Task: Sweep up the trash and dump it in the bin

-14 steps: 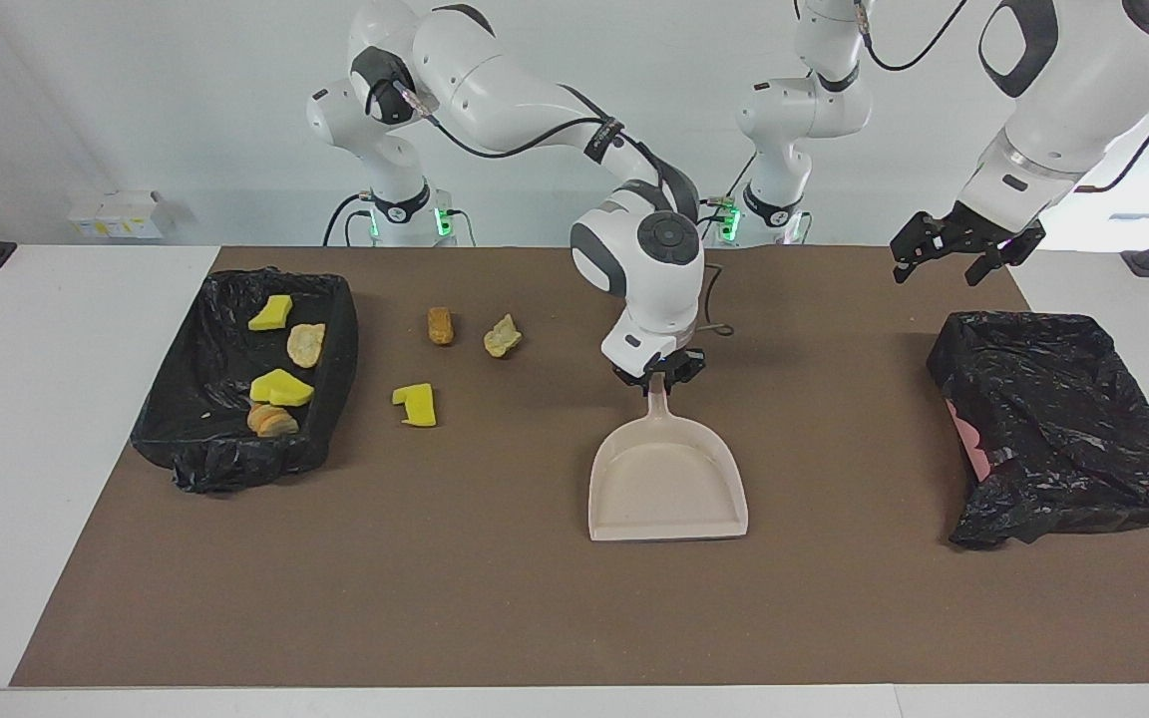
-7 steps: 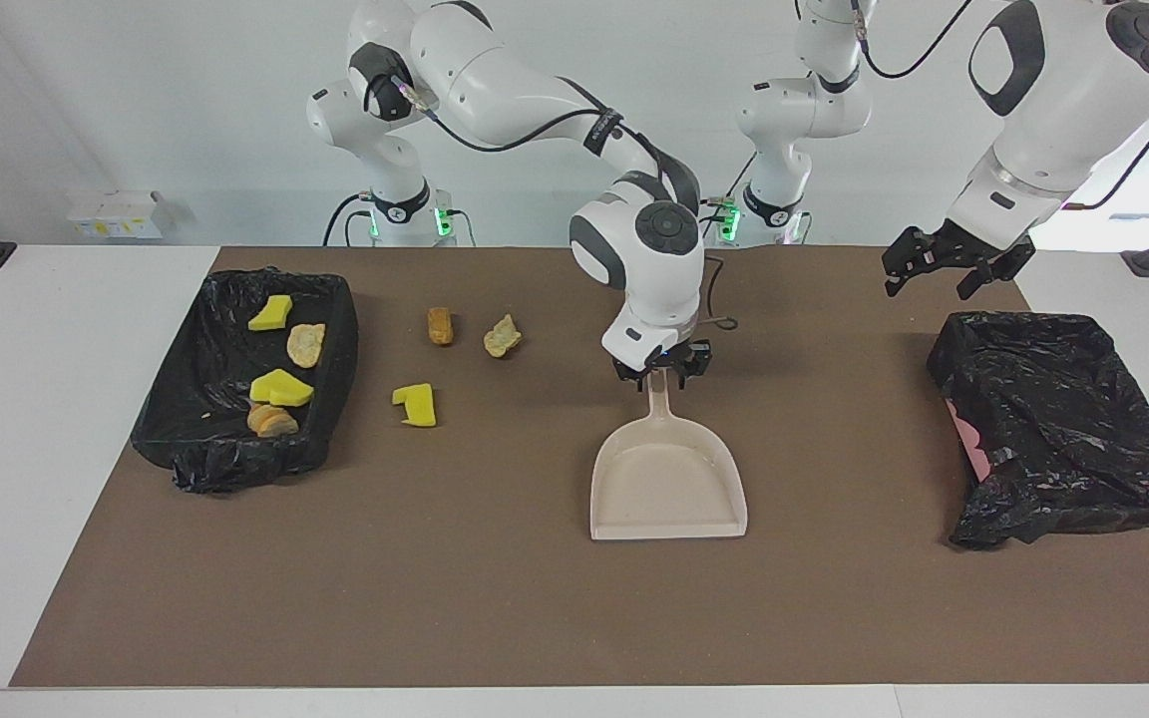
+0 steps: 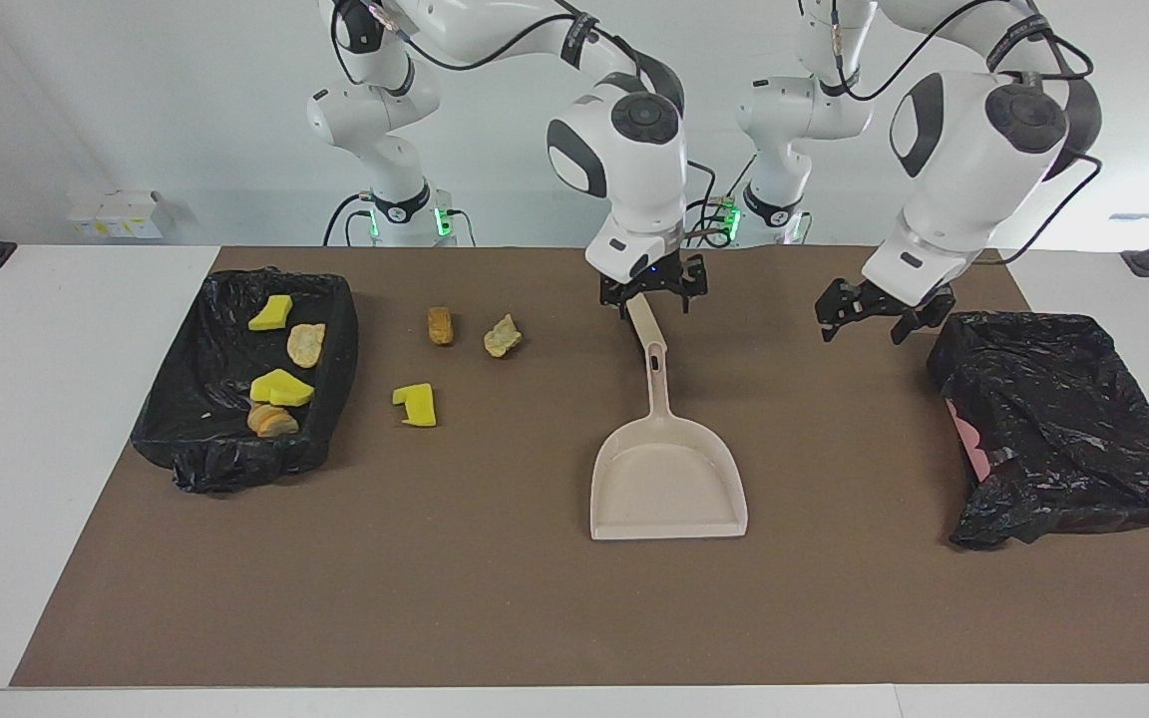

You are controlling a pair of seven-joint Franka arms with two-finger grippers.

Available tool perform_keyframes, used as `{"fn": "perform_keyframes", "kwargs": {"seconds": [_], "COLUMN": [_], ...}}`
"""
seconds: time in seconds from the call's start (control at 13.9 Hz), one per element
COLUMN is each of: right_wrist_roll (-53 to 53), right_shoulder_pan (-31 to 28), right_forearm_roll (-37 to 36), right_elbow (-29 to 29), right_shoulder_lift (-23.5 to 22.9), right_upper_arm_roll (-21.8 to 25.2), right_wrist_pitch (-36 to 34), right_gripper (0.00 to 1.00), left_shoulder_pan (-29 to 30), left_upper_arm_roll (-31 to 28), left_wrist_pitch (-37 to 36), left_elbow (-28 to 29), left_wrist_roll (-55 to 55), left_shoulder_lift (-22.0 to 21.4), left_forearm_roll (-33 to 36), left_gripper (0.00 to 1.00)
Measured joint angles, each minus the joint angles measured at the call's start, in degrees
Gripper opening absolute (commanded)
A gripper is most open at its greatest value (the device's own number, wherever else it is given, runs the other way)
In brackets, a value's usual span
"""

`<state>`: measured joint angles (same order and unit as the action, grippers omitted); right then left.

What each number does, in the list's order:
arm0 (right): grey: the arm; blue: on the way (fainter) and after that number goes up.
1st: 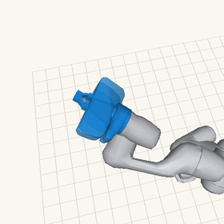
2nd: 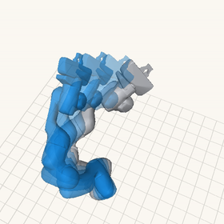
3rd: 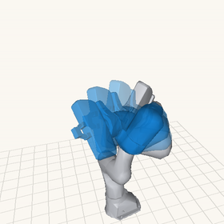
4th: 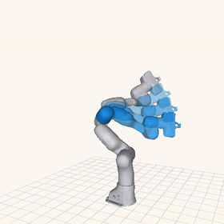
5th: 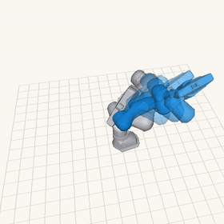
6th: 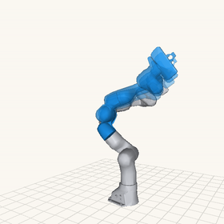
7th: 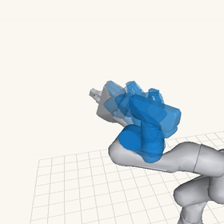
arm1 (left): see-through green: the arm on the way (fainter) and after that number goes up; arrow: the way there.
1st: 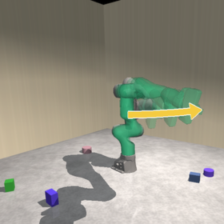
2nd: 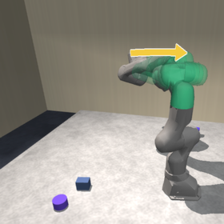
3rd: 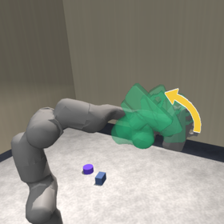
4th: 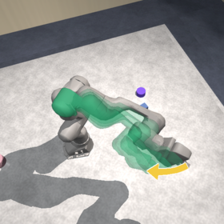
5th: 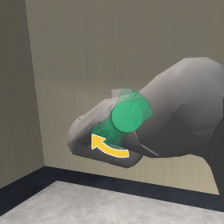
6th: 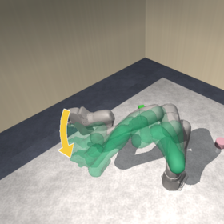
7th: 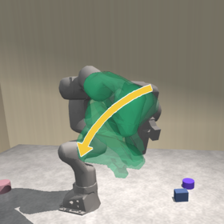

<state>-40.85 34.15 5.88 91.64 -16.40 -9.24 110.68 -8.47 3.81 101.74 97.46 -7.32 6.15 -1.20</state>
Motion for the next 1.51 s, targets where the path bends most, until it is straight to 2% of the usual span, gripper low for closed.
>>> {"fn": "perform_keyframes", "kwargs": {"seconds": [0.29, 0.43, 0.58, 0.72, 0.79, 0.86, 1.15, 1.22, 1.3, 1.37, 1.51], "right_wrist_roll": [0.01, 1.38, 4.65, 5.97, 6.33, 6.93, 8.82, 8.83, 8.83, 8.85, 9.80], "right_shoulder_pan": [3.68, 5.45, 6.24, 7.19, 7.66, 8.04, 10.34, 10.94, 11.28, 11.31, 11.29], "right_forearm_roll": [2.04, 2.98, 4.60, 5.33, 5.43, 5.81, 8.07, 8.13, 8.14, 8.15, 8.16], "right_elbow": [13.86, 19.31, 24.28, 28.36, 29.64, 30.80, 33.18, 33.30, 33.46, 33.85, 34.66], "right_shoulder_lift": [11.03, 14.28, 16.75, 17.85, 17.87, 17.79, 14.39, 13.32, 12.50, 12.05, 11.96], "right_upper_arm_roll": [-0.17, -0.22, -0.23, -0.23, -0.23, -0.23, -0.23, -0.23, -0.23, -0.22, -0.17], "right_wrist_pitch": [-0.17, 0.13, 1.25, 4.28, 5.74, 7.07, 13.07, 13.99, 14.55, 15.29, 16.08], "right_gripper": [1.00, 0.95, 0.94, 0.91, 0.82, 0.77, 0.67, 0.64, 0.62, 0.59, 0.55], "left_shoulder_pan": [-6.13, -9.17, -11.88, -14.69, -15.91, -17.01, -19.34, -19.43, -19.57, -19.70, -19.82], "left_upper_arm_roll": [0.17, 0.20, 0.22, 0.28, 0.29, 0.31, 0.35, 0.37, 0.43, 0.58, 0.80], "left_wrist_pitch": [7.64, 10.40, 12.54, 16.04, 17.81, 19.24, 20.08, 19.56, 18.60, 17.66, 16.92], "left_elbow": [0.17, 0.20, 0.35, 1.41, 2.56, 4.01, 7.23, 7.25, 7.25, 7.25, 7.25], "left_wrist_roll": [-8.05, -10.73, -12.82, -16.20, -17.63, -18.82, -20.01, -20.01, -20.01, -20.10, -20.09], "left_shoulder_lift": [5.79, 8.16, 10.09, 11.98, 12.53, 12.82, 12.74, 12.67, 12.55, 12.41, 12.22], "left_forearm_roll": [0.00, 0.00, 0.00, 0.00, 0.00, 0.00, -0.02, -0.32, -0.85, -1.64, -2.63], "left_gripper": [1.00, 1.00, 1.00, 1.00, 1.00, 1.00, 0.98, 0.81, 0.46, 0.00, 0.00]}}
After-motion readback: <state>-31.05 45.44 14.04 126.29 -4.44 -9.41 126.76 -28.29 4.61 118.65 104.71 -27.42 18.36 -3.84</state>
